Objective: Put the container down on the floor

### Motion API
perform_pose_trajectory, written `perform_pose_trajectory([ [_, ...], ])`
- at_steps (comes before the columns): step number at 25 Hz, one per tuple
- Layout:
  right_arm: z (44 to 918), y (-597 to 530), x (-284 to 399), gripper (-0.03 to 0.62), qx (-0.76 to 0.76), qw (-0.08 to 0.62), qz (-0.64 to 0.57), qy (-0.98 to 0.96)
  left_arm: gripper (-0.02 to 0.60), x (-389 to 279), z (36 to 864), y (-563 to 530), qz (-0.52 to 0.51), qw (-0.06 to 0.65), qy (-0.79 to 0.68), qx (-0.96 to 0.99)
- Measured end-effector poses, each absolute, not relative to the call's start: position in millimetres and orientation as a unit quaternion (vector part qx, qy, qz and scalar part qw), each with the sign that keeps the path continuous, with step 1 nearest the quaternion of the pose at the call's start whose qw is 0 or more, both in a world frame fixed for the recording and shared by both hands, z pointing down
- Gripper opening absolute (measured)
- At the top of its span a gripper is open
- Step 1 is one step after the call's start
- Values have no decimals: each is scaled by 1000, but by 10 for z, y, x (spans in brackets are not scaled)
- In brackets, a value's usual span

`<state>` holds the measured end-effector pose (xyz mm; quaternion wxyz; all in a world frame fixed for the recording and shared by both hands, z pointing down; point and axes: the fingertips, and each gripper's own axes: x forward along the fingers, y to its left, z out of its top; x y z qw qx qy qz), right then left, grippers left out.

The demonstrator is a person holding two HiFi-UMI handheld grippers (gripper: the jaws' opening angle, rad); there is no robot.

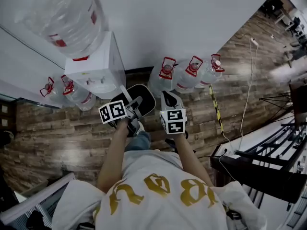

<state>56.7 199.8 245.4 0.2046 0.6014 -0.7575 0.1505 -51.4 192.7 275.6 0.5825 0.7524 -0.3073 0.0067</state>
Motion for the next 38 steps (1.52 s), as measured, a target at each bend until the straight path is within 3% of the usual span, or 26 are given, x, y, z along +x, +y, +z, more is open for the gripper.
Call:
perform_pose_trajectory([
  [15, 2681, 946, 461, 28, 604, 244, 161, -742, 40, -234, 2965, 874, 51, 587, -242, 771],
  [38, 2834, 412, 553, 28, 582, 219, 184, -761, 40, -258, 3107, 320, 41, 591, -274, 758],
])
